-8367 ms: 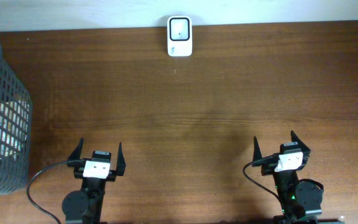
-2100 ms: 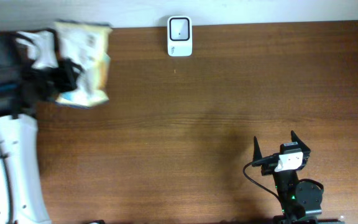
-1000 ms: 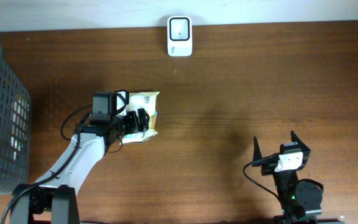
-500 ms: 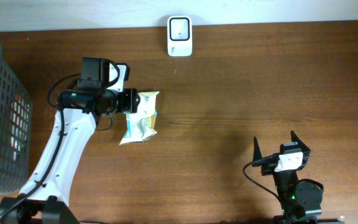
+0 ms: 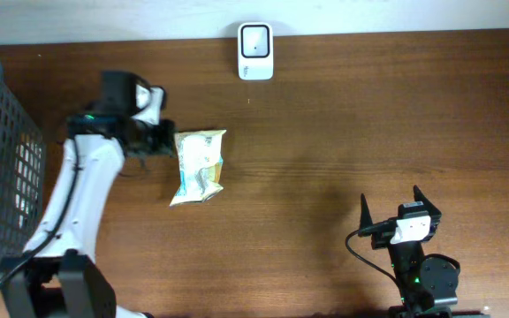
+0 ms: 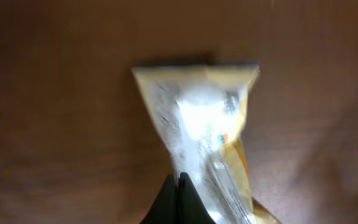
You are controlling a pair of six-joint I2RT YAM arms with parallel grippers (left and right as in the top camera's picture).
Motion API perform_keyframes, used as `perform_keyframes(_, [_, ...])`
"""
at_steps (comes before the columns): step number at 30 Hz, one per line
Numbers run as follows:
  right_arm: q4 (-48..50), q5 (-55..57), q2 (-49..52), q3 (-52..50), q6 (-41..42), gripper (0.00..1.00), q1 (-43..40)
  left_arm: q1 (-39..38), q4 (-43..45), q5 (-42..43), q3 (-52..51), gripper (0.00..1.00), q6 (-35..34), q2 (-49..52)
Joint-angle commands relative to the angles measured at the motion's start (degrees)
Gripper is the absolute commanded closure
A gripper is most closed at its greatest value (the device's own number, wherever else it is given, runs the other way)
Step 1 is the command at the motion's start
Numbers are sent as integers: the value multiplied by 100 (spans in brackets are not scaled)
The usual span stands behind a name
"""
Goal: Scan the item barcode
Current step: 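Open the left gripper and withdraw toward the basket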
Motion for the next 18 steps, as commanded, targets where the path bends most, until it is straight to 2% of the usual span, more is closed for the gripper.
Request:
perform_keyframes(1, [-2, 52, -42, -52, 2, 1, -42, 291, -278, -4, 649, 100, 688, -149])
perform_keyframes(8, [-4, 52, -42, -52, 2, 1, -42, 555, -269, -7, 664, 100, 1464, -153])
perform_keyframes(11, [-4, 52, -42, -52, 2, 1, -42, 555, -192, -24, 664, 91, 1565, -153])
perform_keyframes(16, [15, 55, -42, -52, 0, 1, -42, 555, -116, -24, 664, 54, 1563, -153])
perform_keyframes(17, [15, 50, -42, -52, 4, 1, -42, 555, -116, -24, 664, 36, 1563, -153])
perform_keyframes(18, [13, 39, -42, -52, 4, 1, -37, 555, -116, -24, 664, 1, 1563, -153])
